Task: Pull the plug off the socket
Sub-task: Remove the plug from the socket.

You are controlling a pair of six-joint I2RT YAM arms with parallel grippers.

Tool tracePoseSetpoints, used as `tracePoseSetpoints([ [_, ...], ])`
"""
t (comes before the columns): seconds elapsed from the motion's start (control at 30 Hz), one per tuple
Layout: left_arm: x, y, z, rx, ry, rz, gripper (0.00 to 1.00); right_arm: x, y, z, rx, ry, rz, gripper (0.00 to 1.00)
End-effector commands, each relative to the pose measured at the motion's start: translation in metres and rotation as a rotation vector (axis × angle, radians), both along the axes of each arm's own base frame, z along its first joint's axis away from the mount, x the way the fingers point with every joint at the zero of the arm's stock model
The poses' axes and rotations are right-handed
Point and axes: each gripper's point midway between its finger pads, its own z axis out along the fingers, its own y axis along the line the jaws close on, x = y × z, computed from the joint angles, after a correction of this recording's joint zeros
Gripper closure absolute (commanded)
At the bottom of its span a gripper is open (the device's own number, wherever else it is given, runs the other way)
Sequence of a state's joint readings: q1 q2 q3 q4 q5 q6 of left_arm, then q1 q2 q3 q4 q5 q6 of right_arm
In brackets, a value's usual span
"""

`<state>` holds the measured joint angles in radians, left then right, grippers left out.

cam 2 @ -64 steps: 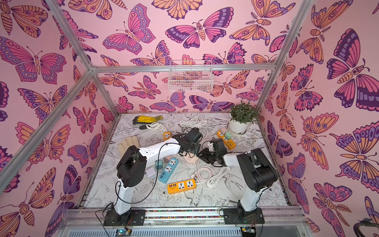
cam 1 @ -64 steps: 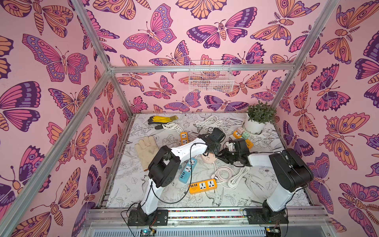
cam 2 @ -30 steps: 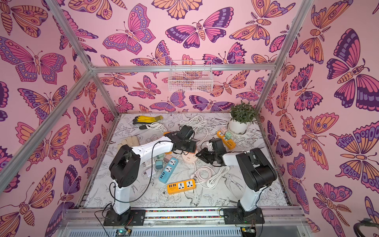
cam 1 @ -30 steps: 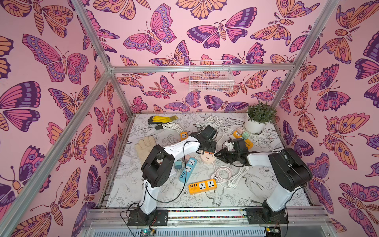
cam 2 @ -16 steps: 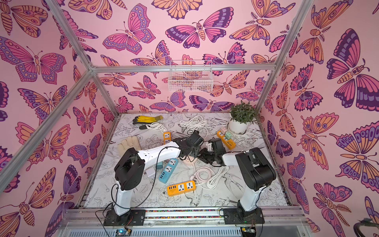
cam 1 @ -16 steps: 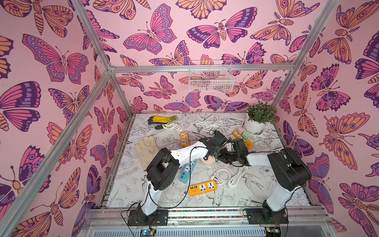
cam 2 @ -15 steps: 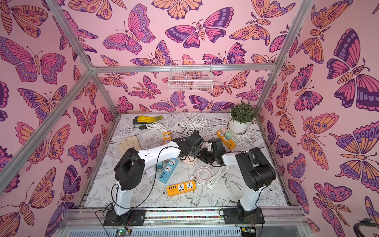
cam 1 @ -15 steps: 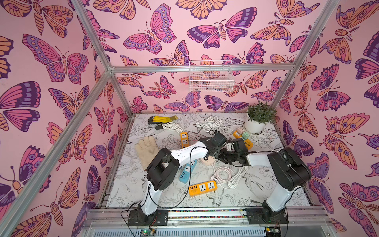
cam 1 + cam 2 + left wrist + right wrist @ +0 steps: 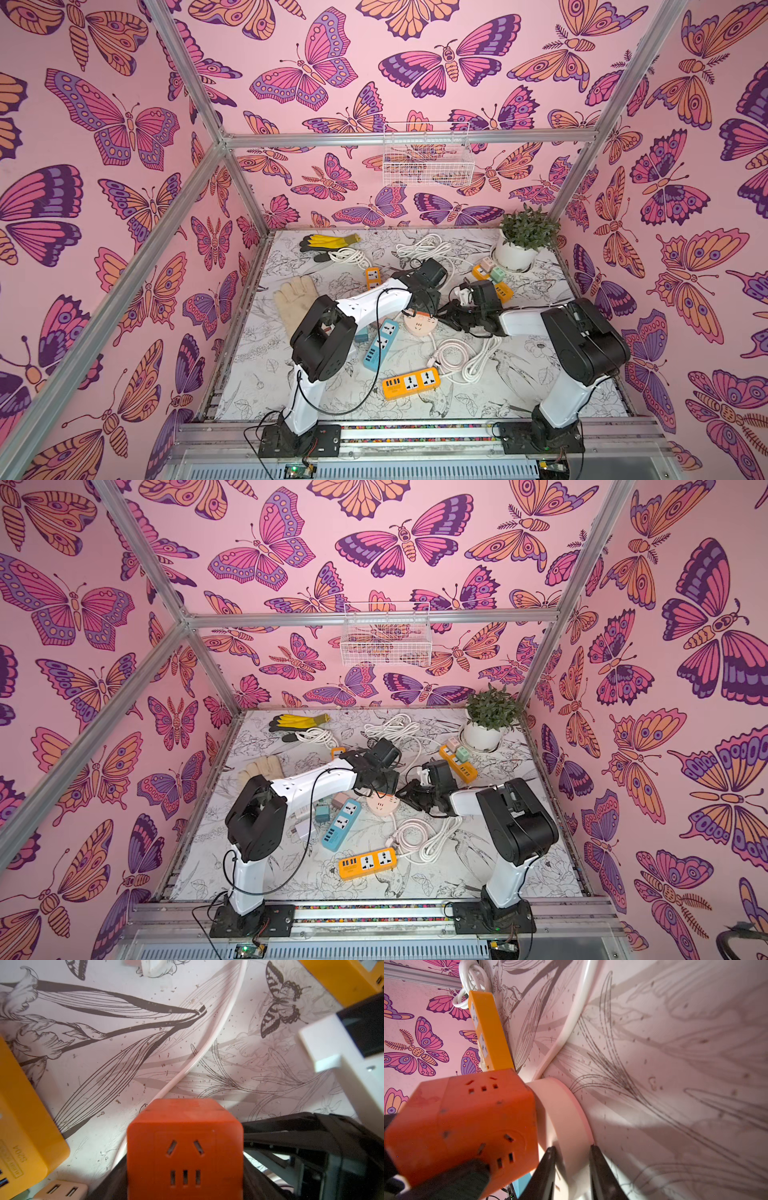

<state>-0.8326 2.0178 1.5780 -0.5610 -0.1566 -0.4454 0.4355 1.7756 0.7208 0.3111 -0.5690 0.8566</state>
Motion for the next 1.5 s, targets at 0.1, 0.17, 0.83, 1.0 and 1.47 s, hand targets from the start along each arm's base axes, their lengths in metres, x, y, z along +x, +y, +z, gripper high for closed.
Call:
tracePoseSetpoints([
  [0.1, -0.026, -0.026, 0.018, 0.019, -0.109, -0.158, 0.67, -0.039, -0.043, -0.072, -0.242, 0.206, -0.072, 0.68],
  [0.17, -0.025, -0.027, 0.022, -0.011, -0.120, -0.138, 0.67, -0.040, -0.044, -0.073, -0.245, 0.209, -0.071, 0.68],
  [0.83, -0.018, -0.026, 0.068, -0.367, -0.064, -0.084, 0.67, -0.052, -0.052, -0.087, -0.305, 0.235, -0.046, 0.68],
  [1.0, -0.019, -0.002, 0.063, -0.349, -0.059, -0.029, 0.67, -0.050, -0.049, -0.082, -0.290, 0.221, -0.045, 0.68],
  [1.47, -0.032, 0.093, 0.085, -0.412, -0.090, 0.142, 0.67, -0.030, -0.027, -0.041, -0.194, 0.109, 0.021, 0.64],
])
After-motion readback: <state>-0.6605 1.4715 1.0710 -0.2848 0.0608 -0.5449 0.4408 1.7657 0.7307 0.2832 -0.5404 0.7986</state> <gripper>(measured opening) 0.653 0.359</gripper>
